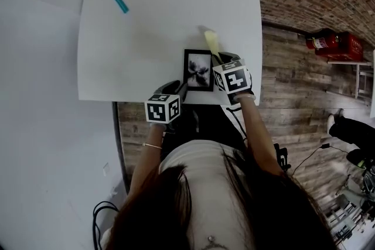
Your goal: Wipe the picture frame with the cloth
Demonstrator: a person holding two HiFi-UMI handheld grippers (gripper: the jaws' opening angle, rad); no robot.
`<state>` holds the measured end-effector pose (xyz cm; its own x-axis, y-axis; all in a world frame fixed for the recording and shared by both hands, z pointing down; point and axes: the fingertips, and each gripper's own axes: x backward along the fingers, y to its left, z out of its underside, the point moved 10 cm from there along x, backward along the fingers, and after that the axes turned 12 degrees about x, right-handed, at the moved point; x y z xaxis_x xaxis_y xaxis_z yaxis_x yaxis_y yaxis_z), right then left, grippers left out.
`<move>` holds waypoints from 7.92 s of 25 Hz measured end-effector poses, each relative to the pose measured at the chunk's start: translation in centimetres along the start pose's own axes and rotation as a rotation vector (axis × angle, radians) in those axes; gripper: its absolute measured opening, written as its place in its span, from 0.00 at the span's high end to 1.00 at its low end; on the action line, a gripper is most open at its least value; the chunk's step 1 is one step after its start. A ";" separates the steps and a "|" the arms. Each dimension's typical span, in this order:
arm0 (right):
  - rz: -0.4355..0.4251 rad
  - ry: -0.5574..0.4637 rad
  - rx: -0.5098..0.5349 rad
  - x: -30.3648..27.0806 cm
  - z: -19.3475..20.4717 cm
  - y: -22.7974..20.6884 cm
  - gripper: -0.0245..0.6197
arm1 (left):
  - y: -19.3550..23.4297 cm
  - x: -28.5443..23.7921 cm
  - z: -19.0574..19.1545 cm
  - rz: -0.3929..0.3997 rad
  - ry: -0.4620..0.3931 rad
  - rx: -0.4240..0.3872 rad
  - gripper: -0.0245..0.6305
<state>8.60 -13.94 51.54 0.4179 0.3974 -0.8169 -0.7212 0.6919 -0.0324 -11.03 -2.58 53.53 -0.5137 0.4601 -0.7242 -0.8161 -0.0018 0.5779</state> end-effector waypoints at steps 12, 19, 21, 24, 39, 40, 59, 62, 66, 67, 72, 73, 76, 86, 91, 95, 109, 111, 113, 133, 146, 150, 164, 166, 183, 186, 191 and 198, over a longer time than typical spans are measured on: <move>-0.010 0.003 -0.012 0.3 0.9 0.7 0.90 | 0.1 0.0 0.1 0.001 -0.007 -0.003 0.78; -0.011 0.007 -0.013 0.6 1.5 1.2 0.90 | 0.1 0.0 0.2 -0.002 -0.013 -0.002 0.78; -0.013 0.010 -0.013 0.7 1.7 1.3 0.90 | 0.2 0.0 0.2 -0.001 -0.016 -0.002 0.78; -0.012 0.013 -0.012 0.7 2.0 1.4 0.90 | 0.2 0.0 0.2 0.001 -0.019 -0.001 0.78; -0.014 0.017 -0.015 1.2 2.8 2.2 0.90 | 0.2 0.0 0.2 0.002 -0.021 0.000 0.78; -0.013 0.018 -0.014 1.3 2.9 2.3 0.90 | 0.2 0.0 0.2 0.002 -0.021 0.000 0.78; -0.012 0.040 -0.013 1.8 3.8 3.4 0.90 | 0.3 0.1 0.2 0.007 -0.018 -0.003 0.78; -0.013 0.044 -0.012 2.0 4.0 3.6 0.90 | 0.3 0.1 0.1 0.006 -0.020 -0.005 0.78; -0.013 0.047 -0.016 2.0 4.4 3.9 0.90 | 0.4 0.0 0.2 0.008 -0.020 -0.006 0.78; -0.013 0.047 -0.017 2.1 4.4 4.0 0.90 | 0.4 0.0 0.2 0.009 -0.020 -0.006 0.78; -0.014 0.051 -0.019 2.2 4.7 4.3 0.90 | 0.4 0.0 0.2 0.007 -0.022 -0.005 0.78; -0.015 0.053 -0.017 2.3 4.8 4.3 0.90 | 0.4 0.0 0.2 0.005 -0.022 -0.005 0.78; -0.014 0.056 -0.012 2.4 5.0 4.5 0.90 | 0.4 0.0 0.2 0.005 -0.024 -0.005 0.78; -0.016 0.062 -0.020 2.8 5.7 5.1 0.90 | 0.3 0.1 0.2 0.008 -0.023 -0.005 0.78; -0.012 0.065 -0.023 2.9 6.2 5.5 0.90 | 0.4 0.0 0.3 0.010 -0.025 -0.008 0.78; -0.014 0.067 -0.032 3.0 6.4 5.8 0.90 | 0.5 0.1 0.2 0.011 -0.025 -0.010 0.78; -0.010 0.085 -0.046 3.4 7.1 6.6 0.90 | 0.5 0.1 0.1 0.010 -0.027 -0.017 0.78; -0.009 0.088 -0.047 3.5 7.3 6.8 0.90 | 0.5 0.1 0.2 0.012 -0.026 -0.016 0.78; -0.009 0.091 -0.049 3.6 7.4 7.0 0.90 | 0.6 0.1 0.1 0.011 -0.025 -0.016 0.78; -0.017 0.101 -0.049 4.3 8.6 8.4 0.90 | 0.4 0.2 0.1 0.015 -0.029 -0.013 0.78; -0.044 0.116 -0.040 4.9 9.4 9.3 0.90 | 0.3 0.3 0.1 0.017 -0.033 -0.014 0.78; -0.056 0.133 -0.045 5.0 10.0 9.6 0.90 | 0.2 0.4 0.2 0.015 -0.032 -0.013 0.78; -0.100 0.159 -0.024 5.2 10.4 10.0 0.90 | 0.2 0.2 0.3 0.019 -0.031 -0.013 0.78; -0.097 0.156 -0.021 5.2 10.3 9.9 0.90 | 0.2 0.2 0.2 0.019 -0.031 -0.013 0.78; -0.136 0.156 0.029 4.8 8.7 10.3 0.90 | 0.2 0.3 0.2 0.018 -0.030 -0.012 0.78; -0.140 0.154 0.040 4.7 8.4 10.5 0.90 | 0.3 0.2 0.3 0.019 -0.031 -0.012 0.78; -0.143 0.144 0.052 4.7 7.8 10.5 0.90 | 0.3 0.3 0.2 0.019 -0.030 -0.012 0.78; -0.152 0.129 0.061 4.4 7.1 10.6 0.90 | 0.4 0.2 0.2 0.021 -0.028 -0.009 0.78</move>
<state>6.68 -0.56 51.65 0.4421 0.2082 -0.8725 -0.6189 0.7748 -0.1287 -11.39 -2.31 53.63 -0.5232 0.4847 -0.7009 -0.8077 -0.0198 0.5892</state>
